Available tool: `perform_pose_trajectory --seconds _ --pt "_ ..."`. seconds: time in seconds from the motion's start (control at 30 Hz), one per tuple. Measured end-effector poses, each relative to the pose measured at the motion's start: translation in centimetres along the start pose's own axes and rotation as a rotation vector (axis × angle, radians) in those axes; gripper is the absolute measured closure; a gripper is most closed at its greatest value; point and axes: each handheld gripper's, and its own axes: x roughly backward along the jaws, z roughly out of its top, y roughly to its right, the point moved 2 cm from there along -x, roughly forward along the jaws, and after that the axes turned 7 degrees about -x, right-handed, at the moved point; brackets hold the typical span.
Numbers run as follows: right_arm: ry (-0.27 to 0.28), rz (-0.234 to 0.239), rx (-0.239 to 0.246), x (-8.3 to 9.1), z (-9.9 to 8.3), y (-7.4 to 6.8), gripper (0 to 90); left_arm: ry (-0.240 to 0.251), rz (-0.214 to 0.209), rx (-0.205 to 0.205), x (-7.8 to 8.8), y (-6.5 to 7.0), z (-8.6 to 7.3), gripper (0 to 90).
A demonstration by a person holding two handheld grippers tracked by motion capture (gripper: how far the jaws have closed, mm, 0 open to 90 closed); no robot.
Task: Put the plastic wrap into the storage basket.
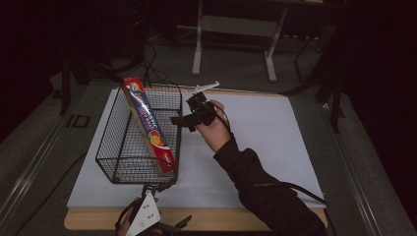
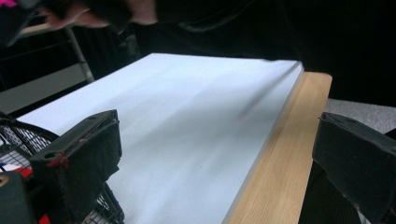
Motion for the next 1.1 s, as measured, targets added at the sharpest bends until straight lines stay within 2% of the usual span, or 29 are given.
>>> perform_pose_trajectory --seconds 0.17,0.2,0.27,0.47,0.8,1.03,1.07,1.1 --pt "0.012 -0.004 -0.031 1.7 -1.4 2.3 14.3 0.003 -0.002 0.001 0.0 0.0 0.0 1.8" --pt "0.023 -0.012 -0.050 2.2 -1.9 3.2 14.7 0.005 -0.002 0.003 -0.1 0.0 0.0 1.9" --pt "0.023 -0.012 -0.050 2.2 -1.9 3.2 14.7 0.003 -0.001 0.003 -0.1 0.0 0.0 1.8" --pt "0.045 -0.023 -0.089 3.9 -3.8 6.1 14.7 -0.002 -0.008 0.000 -0.2 0.1 -0.1 1.8" --pt "0.035 -0.006 -0.098 5.3 -6.6 7.6 14.7 -0.003 -0.008 -0.004 -0.2 0.1 0.0 1.8" --pt "0.042 0.029 -0.097 6.6 -9.7 8.9 14.7 -0.005 -0.006 -0.001 -0.2 0.1 -0.1 1.8" --pt "0.042 0.029 -0.097 6.6 -9.7 8.9 14.7 -0.005 -0.006 -0.001 -0.2 0.1 -0.1 1.8" --pt "0.041 0.021 -0.095 6.9 -10.4 9.2 14.7 -0.006 -0.007 -0.002 -0.3 0.1 -0.1 1.8"
